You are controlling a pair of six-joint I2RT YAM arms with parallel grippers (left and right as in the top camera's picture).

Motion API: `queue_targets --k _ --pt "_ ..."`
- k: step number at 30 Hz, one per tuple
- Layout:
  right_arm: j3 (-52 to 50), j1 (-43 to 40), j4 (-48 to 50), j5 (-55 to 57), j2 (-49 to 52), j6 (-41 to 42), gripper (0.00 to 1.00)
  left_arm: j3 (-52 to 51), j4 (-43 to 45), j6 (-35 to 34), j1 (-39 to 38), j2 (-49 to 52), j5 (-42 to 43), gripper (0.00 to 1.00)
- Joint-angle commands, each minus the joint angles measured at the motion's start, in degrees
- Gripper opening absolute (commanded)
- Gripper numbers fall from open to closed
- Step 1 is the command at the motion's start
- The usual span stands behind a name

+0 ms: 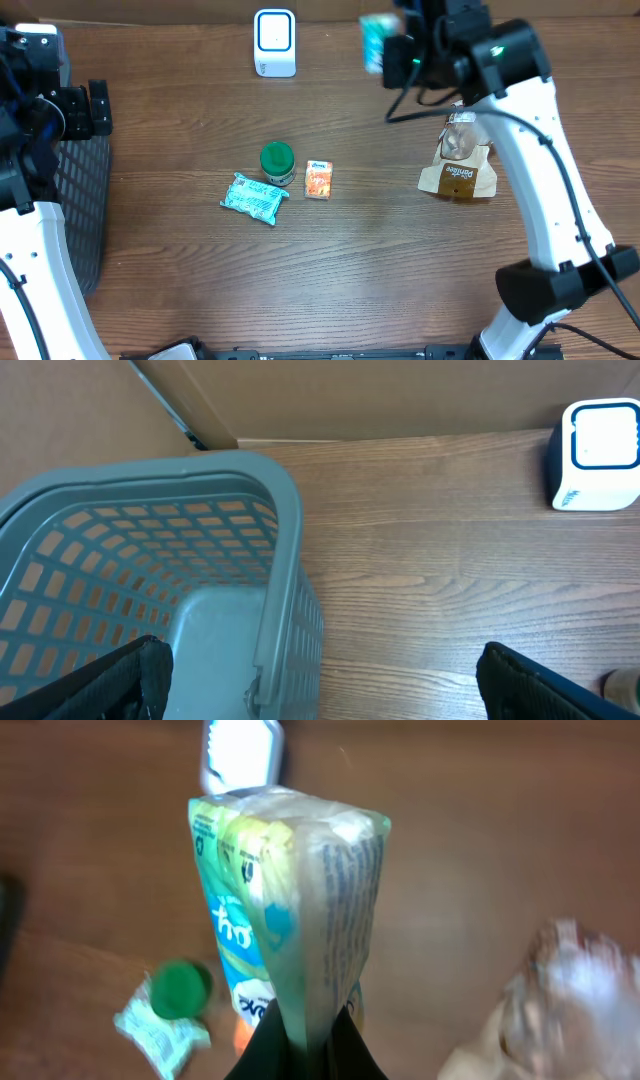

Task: Scan the item barcode
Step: 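Carry the teal packet right and set it by the snack bag, then reach the right gripper to the orange Kleenex pack and grasp it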

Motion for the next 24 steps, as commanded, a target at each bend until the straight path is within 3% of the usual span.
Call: queue_targets --k 1,6,12,21,22,24 --pt "-4.0 -3.1 -4.3 -3.4 3.8 2.8 0.04 1.2 0.2 1.0 0.2 0.1 0.4 0.99" --pt "-15.0 -7.4 -0.5 -3.4 5.0 2.5 0.04 1.2 0.2 1.1 0.2 0.1 0.4 1.0" --pt "-29.5 -9.6 11.7 -3.1 5.7 2.1 0.04 1.2 0.2 1.1 0.2 0.1 0.4 1.0" --pt "-36.2 -9.7 17.5 7.5 8.3 2.1 0.04 1.2 0.2 1.0 0.2 0.1 0.4 1.0" --pt "-36.2 -9.7 17.3 8.5 8.5 2.1 0.06 1.2 0.2 1.0 0.2 0.1 0.4 1.0" --pt "-36.2 -9.9 16.8 9.7 8.5 2.1 0.39 1.2 0.2 1.1 0.2 0.1 0.4 1.0"
